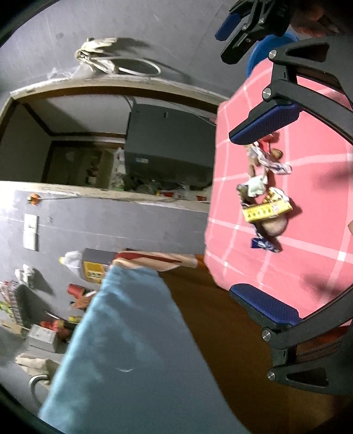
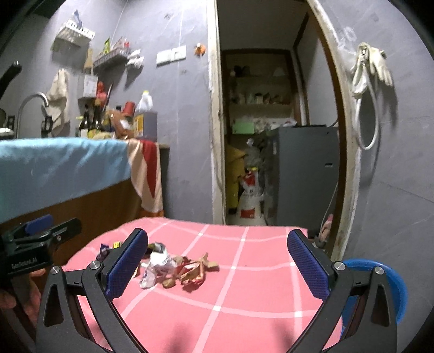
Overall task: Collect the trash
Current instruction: 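Grasp the yellow printed wrapper with the left gripper while the right gripper grasps the red-brown paper wrapper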
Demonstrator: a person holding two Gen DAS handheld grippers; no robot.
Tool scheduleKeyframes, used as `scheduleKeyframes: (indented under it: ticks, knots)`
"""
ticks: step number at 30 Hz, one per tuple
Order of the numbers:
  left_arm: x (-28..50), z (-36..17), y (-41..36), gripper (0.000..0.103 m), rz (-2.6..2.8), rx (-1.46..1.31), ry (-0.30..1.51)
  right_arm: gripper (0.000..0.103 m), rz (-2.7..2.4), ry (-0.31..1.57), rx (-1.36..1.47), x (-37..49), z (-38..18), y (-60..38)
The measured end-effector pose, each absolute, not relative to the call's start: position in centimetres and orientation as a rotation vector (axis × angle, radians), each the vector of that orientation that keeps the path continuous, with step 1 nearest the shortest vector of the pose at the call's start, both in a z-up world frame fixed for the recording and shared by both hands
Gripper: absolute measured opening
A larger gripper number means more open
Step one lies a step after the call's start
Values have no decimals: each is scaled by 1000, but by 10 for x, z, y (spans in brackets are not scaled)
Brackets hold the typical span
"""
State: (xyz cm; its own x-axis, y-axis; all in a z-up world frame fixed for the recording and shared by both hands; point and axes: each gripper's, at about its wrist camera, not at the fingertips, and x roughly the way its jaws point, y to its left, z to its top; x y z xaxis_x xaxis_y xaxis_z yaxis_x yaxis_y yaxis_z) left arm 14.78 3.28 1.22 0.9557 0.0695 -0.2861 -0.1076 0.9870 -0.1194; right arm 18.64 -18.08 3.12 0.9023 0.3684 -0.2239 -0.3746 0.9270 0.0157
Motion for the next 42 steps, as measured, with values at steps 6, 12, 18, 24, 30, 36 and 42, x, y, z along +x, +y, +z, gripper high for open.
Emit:
scheduleKeyframes:
  ticks: [6,12,18,24,30,36,42]
  knots:
    - [162,-4,41,100,86,-186,376,103,408,317,-47,208,20,-168]
    - [174,-13,44,96,65,-229,442,100,434,456,-33,238,8,-160]
    - [190,-18,45,70,23,-269,515,72,465,600,-12,264,-7,-148]
    - [203,-22,48,51,-6,-324,569,63,473,709,-25,282,-20,-136]
    - [210,-28,50,34,-15,-372,624,61,491,800,-22,298,-33,-126]
    - [213,-31,48,22,-31,-378,652,45,500,845,-22,304,-40,-123]
    - [212,-31,47,18,-30,-387,661,23,506,861,-8,306,-42,-127]
